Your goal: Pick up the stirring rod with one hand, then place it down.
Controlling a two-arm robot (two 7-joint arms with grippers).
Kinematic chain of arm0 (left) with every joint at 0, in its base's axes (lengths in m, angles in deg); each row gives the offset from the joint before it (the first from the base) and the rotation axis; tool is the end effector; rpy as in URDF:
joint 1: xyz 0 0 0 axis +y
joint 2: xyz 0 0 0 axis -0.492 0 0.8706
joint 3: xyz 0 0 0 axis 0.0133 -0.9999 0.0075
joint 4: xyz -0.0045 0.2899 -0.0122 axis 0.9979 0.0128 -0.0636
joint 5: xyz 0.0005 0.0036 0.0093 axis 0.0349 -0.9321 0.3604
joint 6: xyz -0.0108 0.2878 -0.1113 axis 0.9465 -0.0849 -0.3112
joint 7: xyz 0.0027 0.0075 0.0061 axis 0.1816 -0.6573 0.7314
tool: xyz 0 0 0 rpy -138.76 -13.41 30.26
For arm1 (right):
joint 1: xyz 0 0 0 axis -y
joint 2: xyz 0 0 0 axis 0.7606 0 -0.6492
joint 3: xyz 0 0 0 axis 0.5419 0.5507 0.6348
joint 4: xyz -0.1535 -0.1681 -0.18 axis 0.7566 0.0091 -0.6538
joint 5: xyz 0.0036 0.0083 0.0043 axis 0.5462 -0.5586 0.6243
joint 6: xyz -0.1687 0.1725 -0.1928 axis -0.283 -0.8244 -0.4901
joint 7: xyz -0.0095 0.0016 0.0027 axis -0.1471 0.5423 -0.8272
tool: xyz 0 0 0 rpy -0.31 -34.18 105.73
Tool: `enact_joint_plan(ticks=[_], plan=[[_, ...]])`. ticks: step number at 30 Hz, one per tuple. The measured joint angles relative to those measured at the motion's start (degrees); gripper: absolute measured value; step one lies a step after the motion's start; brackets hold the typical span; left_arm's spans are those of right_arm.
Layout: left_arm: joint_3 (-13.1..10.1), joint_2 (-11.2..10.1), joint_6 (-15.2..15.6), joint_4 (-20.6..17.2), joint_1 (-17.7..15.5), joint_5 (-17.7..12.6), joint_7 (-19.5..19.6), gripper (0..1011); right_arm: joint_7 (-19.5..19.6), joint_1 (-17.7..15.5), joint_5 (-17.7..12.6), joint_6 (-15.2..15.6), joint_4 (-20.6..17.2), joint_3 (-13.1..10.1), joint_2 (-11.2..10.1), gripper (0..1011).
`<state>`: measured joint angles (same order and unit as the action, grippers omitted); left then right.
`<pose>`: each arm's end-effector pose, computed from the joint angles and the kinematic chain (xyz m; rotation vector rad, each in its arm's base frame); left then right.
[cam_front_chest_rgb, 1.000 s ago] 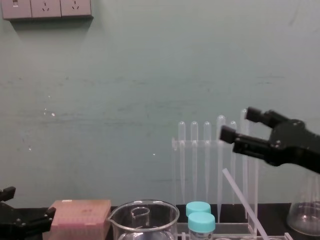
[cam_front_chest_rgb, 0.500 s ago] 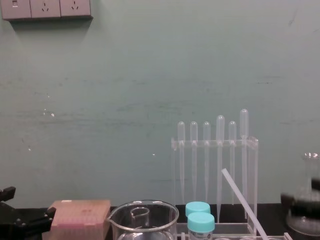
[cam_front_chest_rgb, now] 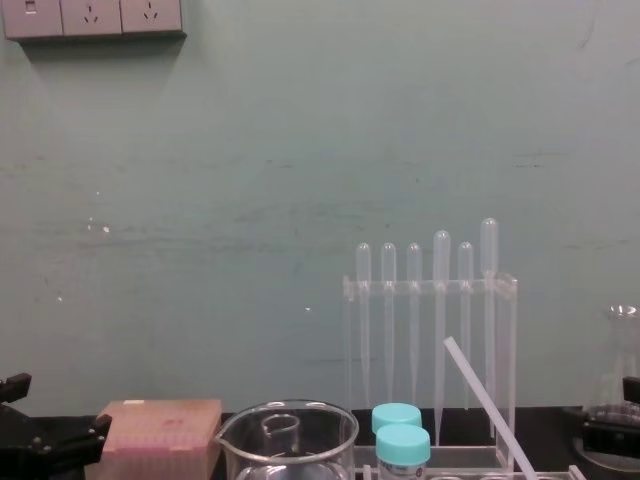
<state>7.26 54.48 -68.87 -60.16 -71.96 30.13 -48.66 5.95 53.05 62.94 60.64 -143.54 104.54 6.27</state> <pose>0.3581 0.0827 -0.3023 0.3044 -0.2852 1.2481 0.3799 -0.0976 -0.2964 -0.1514 -0.0384 -1.0234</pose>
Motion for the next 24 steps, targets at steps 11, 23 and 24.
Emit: enact_joint_plan(ticks=[11, 23, 24], plan=[[0.0, 0.0, 0.0, 0.0, 0.0, 0.0, 0.0, 1000, -0.02, 0.05, -0.05, -0.46, 0.0, 0.0, 0.0, 1003], [0.0, 0.0, 0.0, 0.0, 0.0, 0.0, 0.0, 1000, -0.04, 0.08, -0.05, -0.66, 0.0, 0.0, 0.0, 1003], [0.0, 0.0, 0.0, 0.0, 0.0, 0.0, 0.0, 1000, -0.04, 0.08, -0.04, -0.67, 0.0, 0.0, 0.0, 1003]])
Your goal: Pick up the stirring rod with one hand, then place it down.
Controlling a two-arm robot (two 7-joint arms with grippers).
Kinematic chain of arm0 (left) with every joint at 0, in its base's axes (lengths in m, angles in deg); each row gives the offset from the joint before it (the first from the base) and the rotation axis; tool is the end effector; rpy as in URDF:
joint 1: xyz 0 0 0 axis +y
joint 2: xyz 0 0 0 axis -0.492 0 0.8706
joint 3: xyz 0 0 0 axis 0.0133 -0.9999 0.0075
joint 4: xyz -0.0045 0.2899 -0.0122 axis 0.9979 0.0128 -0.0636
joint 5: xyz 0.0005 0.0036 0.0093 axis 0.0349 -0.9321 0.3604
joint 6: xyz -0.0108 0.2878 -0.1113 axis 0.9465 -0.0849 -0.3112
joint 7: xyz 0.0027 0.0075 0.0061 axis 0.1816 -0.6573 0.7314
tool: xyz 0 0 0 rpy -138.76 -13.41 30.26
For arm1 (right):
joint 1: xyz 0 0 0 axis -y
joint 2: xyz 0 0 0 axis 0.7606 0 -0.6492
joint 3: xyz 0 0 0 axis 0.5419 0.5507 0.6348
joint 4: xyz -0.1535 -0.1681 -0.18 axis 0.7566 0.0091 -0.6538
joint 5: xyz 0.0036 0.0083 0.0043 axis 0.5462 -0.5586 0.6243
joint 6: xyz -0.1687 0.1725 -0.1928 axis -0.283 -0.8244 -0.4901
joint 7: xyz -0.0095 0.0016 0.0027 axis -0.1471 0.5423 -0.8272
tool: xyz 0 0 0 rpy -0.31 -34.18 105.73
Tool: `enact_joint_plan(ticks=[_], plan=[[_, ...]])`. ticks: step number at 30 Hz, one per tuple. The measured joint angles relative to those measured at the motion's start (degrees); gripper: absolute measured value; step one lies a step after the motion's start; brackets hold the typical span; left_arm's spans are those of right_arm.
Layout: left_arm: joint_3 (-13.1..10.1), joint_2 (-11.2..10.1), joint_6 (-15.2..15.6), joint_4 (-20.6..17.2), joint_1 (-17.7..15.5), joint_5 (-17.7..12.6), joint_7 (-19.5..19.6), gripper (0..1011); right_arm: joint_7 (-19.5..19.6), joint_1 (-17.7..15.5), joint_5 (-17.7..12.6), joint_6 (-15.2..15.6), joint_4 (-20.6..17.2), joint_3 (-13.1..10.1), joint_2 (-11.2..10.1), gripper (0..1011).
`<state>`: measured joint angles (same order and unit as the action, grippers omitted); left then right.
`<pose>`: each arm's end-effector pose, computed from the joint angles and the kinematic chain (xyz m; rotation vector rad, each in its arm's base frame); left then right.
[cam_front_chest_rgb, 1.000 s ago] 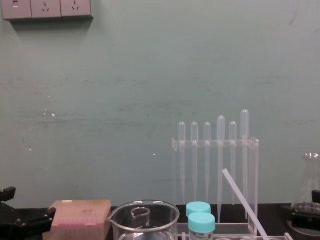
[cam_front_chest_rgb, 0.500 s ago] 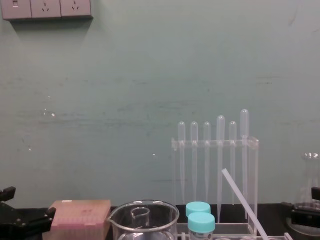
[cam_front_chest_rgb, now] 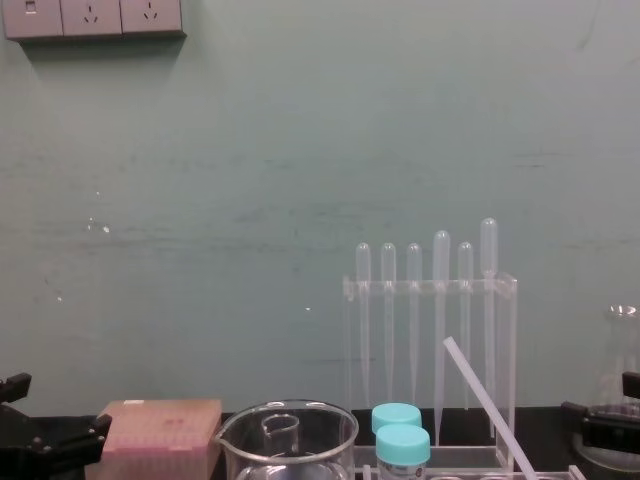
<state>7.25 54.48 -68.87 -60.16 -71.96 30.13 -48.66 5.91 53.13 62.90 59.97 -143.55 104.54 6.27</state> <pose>0.3581 0.0826 -0.3023 0.3045 -0.2851 1.2479 0.3803 -0.0975 -0.2957 -0.1427 -0.0491 -1.0222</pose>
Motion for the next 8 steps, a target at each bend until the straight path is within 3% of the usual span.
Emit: enact_joint_plan(ticks=[8], plan=[[0.0, 0.0, 0.0, 0.0, 0.0, 0.0, 0.0, 1000, 0.0, 0.0, 0.0, -0.05, 0.0, 0.0, 0.0, 1003]])
